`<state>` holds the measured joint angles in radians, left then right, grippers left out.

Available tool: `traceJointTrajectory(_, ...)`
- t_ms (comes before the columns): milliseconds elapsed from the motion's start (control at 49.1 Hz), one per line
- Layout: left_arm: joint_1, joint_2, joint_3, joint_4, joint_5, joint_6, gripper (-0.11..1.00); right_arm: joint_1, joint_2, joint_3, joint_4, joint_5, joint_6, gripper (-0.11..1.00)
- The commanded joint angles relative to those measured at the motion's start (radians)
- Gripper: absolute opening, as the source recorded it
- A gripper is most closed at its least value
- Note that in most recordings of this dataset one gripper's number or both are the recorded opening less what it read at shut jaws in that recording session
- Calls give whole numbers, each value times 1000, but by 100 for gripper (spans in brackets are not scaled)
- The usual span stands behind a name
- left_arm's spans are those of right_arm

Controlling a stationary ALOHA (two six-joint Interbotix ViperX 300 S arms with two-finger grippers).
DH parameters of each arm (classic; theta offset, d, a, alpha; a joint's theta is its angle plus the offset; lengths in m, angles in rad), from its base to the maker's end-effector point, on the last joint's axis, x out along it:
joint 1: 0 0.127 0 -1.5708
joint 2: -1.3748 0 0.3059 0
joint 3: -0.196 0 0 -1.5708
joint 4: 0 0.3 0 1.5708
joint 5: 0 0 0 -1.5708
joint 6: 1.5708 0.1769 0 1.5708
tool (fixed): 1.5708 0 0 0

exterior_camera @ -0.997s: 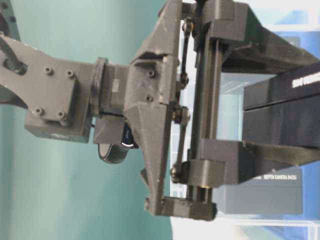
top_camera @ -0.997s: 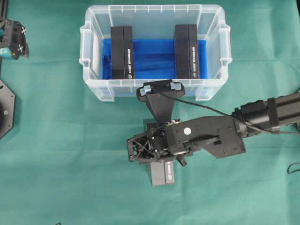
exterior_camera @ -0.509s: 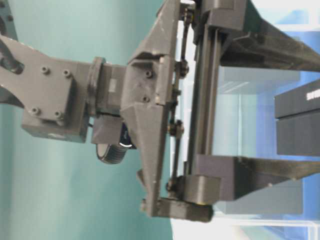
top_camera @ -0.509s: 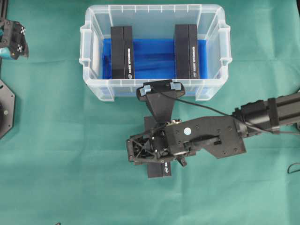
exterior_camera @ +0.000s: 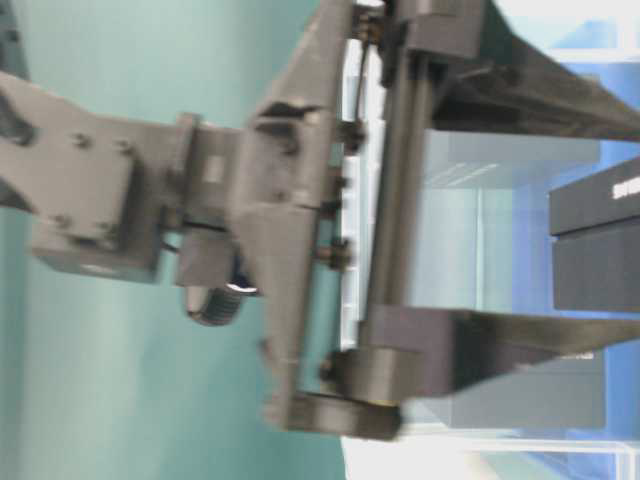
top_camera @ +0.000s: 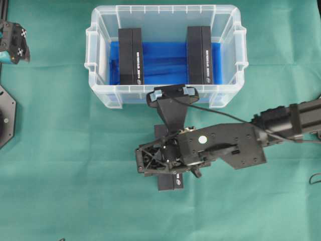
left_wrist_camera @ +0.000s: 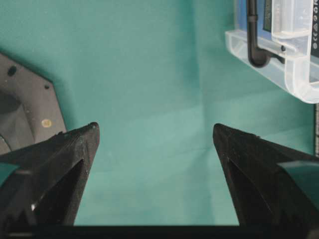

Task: Take out the box from the case.
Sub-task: 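Lower the box onto the cloth in front and open the right gripper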

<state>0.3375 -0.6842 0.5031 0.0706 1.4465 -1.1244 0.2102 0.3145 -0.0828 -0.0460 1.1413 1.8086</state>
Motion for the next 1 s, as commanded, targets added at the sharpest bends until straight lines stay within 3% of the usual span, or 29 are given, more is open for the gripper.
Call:
traceJointTrajectory(0, 3, -2, -11, 5, -3, -3, 94, 3, -67, -46, -5, 32, 0, 93)
traceJointTrajectory(326, 3, -2, -11, 5, -3, -6, 94, -2, -121, -175, -61, 167, -2, 93)
traceJointTrajectory(550, 3, -2, -9, 5, -3, -6, 94, -2, -123, -268, -66, 247, -6, 93)
traceJointTrajectory(977, 3, -2, -11, 5, -3, -6, 94, 2, -124, -267, -80, 278, -14, 93)
